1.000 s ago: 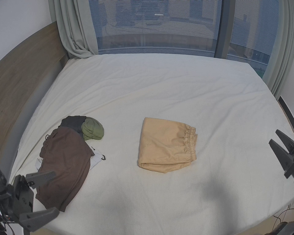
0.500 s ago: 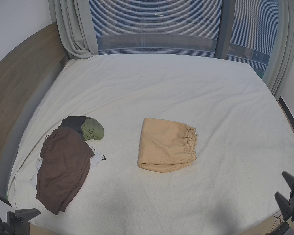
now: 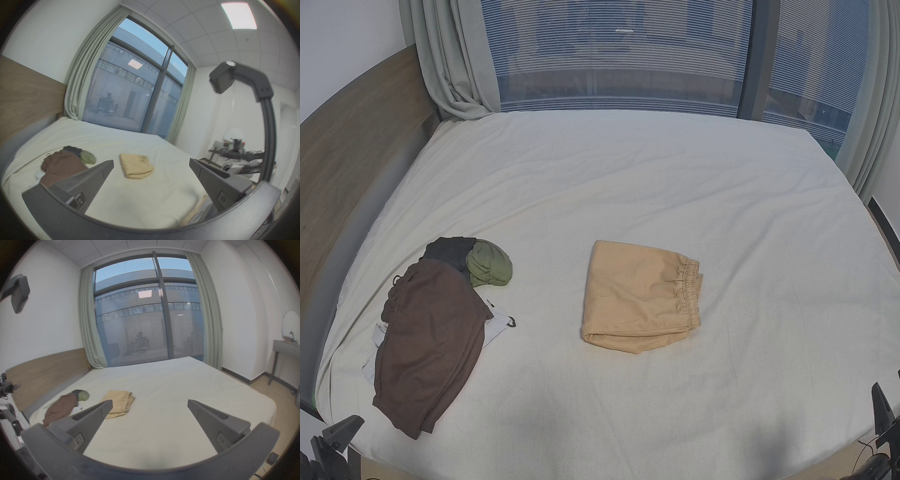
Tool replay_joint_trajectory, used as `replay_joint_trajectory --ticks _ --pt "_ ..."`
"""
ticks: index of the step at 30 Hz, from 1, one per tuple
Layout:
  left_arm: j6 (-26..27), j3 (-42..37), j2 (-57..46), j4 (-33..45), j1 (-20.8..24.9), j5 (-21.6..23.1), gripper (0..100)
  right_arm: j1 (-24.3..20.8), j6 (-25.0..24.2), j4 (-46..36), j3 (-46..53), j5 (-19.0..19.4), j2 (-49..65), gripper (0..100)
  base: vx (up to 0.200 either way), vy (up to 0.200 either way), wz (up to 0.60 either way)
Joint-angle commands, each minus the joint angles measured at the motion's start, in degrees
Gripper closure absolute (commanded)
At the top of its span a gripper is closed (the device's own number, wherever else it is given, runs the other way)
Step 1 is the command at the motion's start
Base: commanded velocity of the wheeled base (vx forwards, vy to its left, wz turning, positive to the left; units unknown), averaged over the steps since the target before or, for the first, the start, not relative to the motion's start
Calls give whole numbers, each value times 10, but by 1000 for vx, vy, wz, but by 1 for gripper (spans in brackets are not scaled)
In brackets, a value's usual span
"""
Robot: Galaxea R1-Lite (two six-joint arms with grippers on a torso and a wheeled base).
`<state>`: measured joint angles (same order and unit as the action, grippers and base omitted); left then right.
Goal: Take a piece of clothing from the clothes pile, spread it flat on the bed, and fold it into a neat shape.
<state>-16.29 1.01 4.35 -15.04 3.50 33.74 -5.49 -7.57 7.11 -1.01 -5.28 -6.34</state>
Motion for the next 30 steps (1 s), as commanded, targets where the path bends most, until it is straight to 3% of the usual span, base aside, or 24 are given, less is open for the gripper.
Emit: replay_joint_trajectory --ticks 1,3,8,15,18,19,22,30 --pt "81 -9 -44 112 -36 -55 0 73 55 -35 10 -19 54 0 0 0 0" --pt "83 -10 -44 109 -37 -76 0 60 76 -42 10 -12 61 0 0 0 0" --pt "90 -10 -44 106 -37 -104 0 60 65 -43 10 -12 61 0 0 0 0" --pt "90 -10 -44 107 -36 -284 0 62 67 -43 10 -16 60 0 0 0 0" --pt "112 -10 -44 114 -37 -321 0 61 70 -43 10 -12 60 0 0 0 0" --pt "144 -10 -44 135 -37 -353 0 61 77 -43 10 -4 60 0 0 0 0" --pt "170 -9 -44 157 -35 -340 0 60 77 -69 10 38 60 0 0 0 0" --pt "169 -9 -44 151 -35 -330 0 59 76 -70 10 39 61 0 0 0 0"
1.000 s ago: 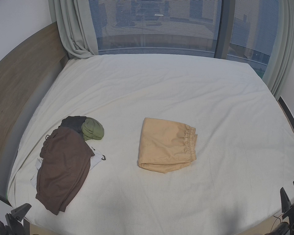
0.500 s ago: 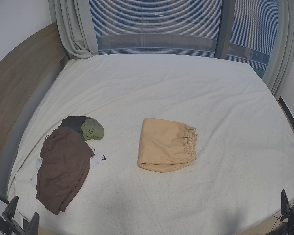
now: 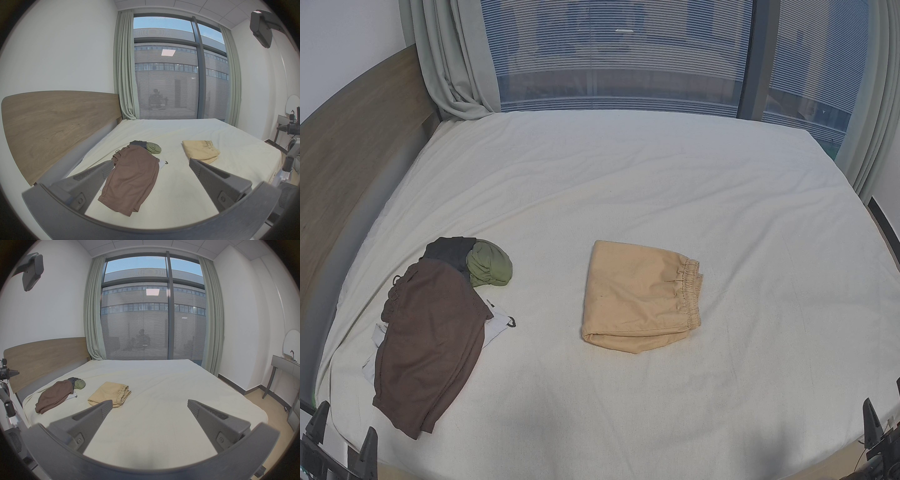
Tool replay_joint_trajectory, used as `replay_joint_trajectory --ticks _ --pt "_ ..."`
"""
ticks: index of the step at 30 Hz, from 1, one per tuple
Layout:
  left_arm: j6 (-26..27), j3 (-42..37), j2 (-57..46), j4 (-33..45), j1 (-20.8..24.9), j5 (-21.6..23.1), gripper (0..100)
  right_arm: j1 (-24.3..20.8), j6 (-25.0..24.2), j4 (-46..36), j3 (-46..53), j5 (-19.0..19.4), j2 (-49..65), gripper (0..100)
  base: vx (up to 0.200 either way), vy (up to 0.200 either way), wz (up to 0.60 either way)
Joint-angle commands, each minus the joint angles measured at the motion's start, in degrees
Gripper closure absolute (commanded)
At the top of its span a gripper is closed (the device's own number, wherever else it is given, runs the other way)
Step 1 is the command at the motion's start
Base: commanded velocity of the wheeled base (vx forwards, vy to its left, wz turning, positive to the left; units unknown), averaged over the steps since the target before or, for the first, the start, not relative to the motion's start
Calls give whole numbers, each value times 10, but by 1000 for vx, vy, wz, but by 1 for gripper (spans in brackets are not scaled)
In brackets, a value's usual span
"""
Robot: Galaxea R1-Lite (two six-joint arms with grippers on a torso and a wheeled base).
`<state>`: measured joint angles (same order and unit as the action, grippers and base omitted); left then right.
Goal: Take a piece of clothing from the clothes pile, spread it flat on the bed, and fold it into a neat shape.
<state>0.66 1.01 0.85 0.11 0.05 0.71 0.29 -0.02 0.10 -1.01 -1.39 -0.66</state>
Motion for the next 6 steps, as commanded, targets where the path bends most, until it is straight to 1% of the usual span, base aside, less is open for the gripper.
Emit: replay_joint_trajectory --ticks 1,6 --pt "0 -9 -9 0 0 0 0 1 1 0 10 0 4 0 0 0 0" --pt "-2 -9 -9 0 0 1 0 -1 -2 -1 10 -2 4 0 0 0 0"
